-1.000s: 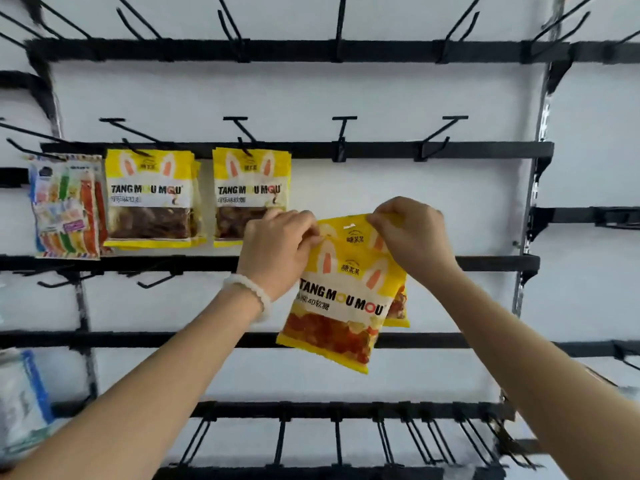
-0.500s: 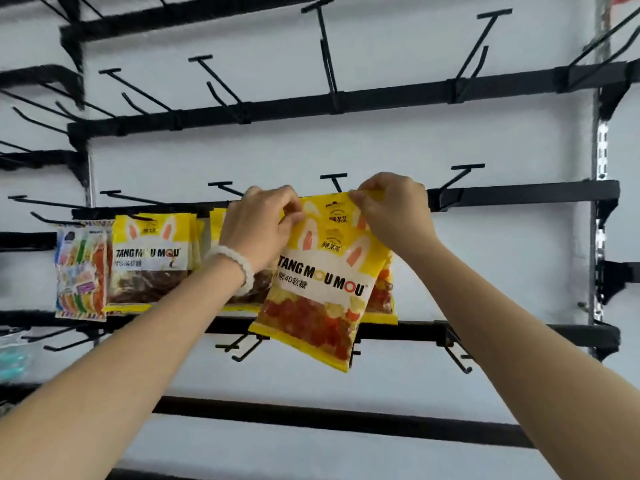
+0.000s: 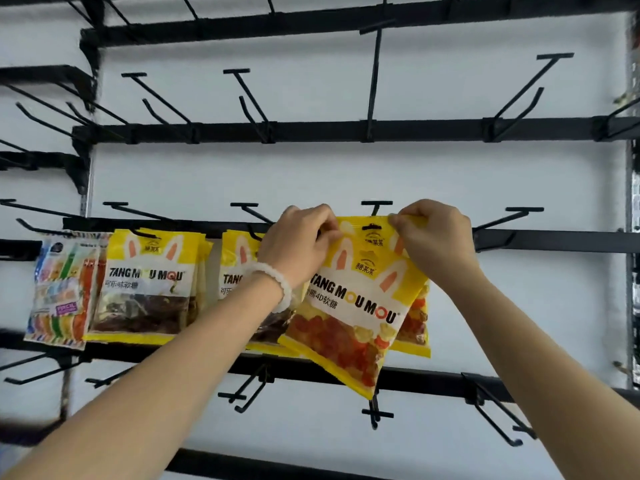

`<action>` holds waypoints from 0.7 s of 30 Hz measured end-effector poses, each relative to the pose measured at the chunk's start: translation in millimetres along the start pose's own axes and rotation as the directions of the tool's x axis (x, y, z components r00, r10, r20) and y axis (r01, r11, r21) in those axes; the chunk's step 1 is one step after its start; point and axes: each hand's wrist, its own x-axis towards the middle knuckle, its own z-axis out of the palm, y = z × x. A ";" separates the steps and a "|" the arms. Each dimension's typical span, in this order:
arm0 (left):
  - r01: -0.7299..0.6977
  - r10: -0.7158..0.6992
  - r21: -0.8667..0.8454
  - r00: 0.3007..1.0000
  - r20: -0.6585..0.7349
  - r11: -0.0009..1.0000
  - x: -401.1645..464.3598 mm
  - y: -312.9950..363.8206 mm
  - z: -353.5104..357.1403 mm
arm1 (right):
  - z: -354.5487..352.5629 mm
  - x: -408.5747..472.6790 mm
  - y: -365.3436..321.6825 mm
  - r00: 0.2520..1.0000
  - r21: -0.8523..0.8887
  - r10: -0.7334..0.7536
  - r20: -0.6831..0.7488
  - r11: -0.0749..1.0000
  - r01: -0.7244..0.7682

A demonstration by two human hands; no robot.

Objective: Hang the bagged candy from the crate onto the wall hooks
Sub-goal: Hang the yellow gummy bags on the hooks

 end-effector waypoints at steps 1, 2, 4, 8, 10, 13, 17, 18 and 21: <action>-0.013 0.013 -0.006 1.000 -0.006 1.000 0.1 -0.2 0.8 | -1.3 0.3 0.9 1.000 -0.007 -0.002 -0.003 1.000 0.002; -0.026 0.026 -0.009 1.000 -0.010 1.000 0.1 -0.4 2.0 | -2.4 0.4 3.0 1.000 -0.020 0.000 -0.006 1.000 0.000; -0.053 0.053 0.006 0.999 -0.003 0.999 -0.1 0.6 5.5 | -2.4 0.4 10.7 1.000 -0.041 0.021 -0.010 0.999 -0.022; -0.038 0.035 0.048 0.998 0.054 0.998 0.1 -3.3 19.3 | 10.2 2.5 28.9 0.998 -0.076 0.059 0.006 0.995 -0.059; -0.026 0.022 0.078 0.998 0.054 0.997 2.3 -8.9 27.8 | 18.0 7.5 35.5 0.998 -0.104 0.058 0.007 0.993 -0.057; -0.017 0.003 0.181 0.997 0.076 0.983 5.8 -16.4 38.3 | 28.3 14.2 42.9 0.997 -0.127 0.081 0.008 0.989 -0.079; 0.012 -0.037 0.278 0.996 0.084 0.960 7.8 -19.8 48.9 | 39.5 19.4 50.8 0.998 -0.148 0.070 0.006 0.987 -0.069; 0.012 -0.036 0.295 0.996 0.076 0.955 7.6 -20.2 50.9 | 41.3 20.3 52.1 0.998 -0.149 0.067 0.003 0.987 -0.066; 0.021 -0.045 0.314 0.996 0.071 0.949 7.2 -21.5 53.9 | 44.8 22.8 55.7 0.998 -0.164 0.059 0.002 0.985 -0.057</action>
